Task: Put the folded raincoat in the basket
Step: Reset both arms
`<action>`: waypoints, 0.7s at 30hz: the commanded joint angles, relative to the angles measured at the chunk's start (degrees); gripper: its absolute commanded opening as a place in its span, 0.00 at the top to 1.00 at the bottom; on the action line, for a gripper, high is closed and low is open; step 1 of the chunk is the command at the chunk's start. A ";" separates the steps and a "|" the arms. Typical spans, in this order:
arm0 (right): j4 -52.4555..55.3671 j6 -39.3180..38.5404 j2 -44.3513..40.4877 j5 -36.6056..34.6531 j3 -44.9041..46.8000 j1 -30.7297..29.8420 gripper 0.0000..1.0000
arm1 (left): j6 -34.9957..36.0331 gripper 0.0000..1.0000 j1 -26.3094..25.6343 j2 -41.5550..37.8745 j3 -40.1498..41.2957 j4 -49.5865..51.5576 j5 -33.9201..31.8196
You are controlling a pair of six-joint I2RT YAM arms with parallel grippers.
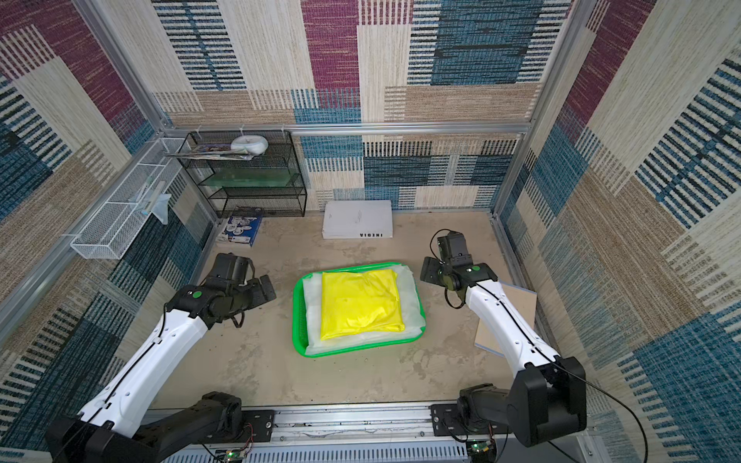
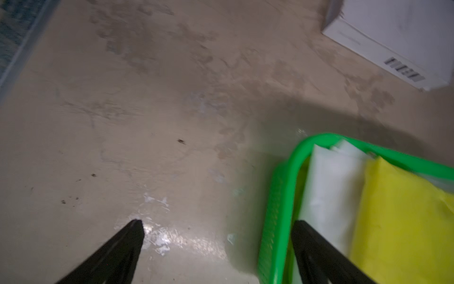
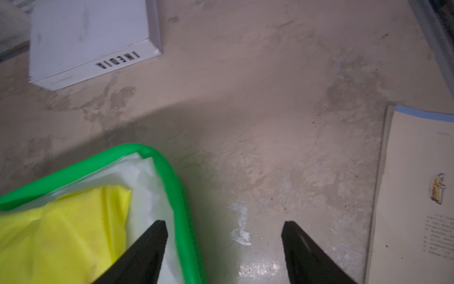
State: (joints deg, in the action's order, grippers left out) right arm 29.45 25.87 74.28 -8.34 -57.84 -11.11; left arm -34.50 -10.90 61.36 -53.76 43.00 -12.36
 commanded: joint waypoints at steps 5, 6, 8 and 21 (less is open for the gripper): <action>-21.73 -2.64 -0.78 -10.91 13.16 3.85 0.22 | 7.71 0.01 2.10 -5.36 17.41 -29.26 -17.80; -24.52 -3.33 -1.06 -11.61 15.41 4.14 0.22 | 7.96 0.00 2.04 -4.97 19.05 -31.36 -20.05; -29.62 -4.33 -0.94 -12.95 19.03 4.56 0.23 | 8.43 0.00 2.11 -3.58 21.40 -34.81 -22.31; -68.51 -13.03 -0.42 -19.46 38.91 7.62 0.21 | 26.38 0.04 6.96 15.05 27.86 -69.89 -11.56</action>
State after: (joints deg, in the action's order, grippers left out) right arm -21.06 16.19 75.24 -26.59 -22.02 -3.75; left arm -14.70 -4.40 72.84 -24.45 -15.03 -26.11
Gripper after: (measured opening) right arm 0.797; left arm 0.971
